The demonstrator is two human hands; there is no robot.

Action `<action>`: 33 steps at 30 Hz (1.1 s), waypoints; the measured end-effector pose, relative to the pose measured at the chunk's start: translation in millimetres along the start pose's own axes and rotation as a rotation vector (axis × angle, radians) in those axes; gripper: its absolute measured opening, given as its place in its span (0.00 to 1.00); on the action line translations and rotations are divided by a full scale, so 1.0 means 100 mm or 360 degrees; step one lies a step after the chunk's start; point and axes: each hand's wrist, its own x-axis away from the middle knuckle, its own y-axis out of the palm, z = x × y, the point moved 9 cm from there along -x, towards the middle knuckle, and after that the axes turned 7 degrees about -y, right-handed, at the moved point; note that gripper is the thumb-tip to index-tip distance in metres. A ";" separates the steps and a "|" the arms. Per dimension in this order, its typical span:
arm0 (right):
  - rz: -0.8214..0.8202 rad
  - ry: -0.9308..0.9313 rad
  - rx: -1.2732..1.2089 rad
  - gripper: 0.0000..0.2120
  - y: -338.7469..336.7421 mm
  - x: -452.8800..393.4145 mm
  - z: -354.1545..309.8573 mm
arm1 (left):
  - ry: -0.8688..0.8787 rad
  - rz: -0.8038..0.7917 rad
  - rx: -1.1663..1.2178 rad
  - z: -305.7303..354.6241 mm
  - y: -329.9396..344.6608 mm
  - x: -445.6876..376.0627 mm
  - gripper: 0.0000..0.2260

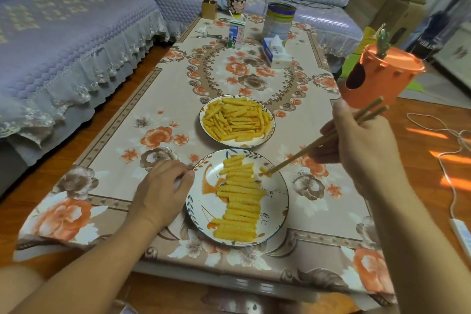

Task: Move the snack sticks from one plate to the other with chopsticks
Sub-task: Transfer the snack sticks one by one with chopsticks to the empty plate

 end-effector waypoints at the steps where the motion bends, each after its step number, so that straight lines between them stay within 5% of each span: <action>1: 0.0038 -0.0010 0.0031 0.24 0.00 0.05 0.05 | 0.0005 0.0003 0.0003 0.00 0.00 0.00 0.26; 13: 0.0121 -0.0123 -0.0168 0.22 -0.11 -0.20 0.01 | 0.0056 -0.0033 -0.0102 0.03 0.05 0.02 0.26; 21: -0.0229 -0.0342 0.0087 0.19 0.71 -0.62 0.10 | 0.0068 -0.0012 -0.0101 0.07 0.02 0.01 0.27; 33: -0.0275 -0.0343 0.0147 0.22 0.81 -0.66 0.06 | 0.0049 -0.0015 -0.0079 0.03 0.02 0.01 0.26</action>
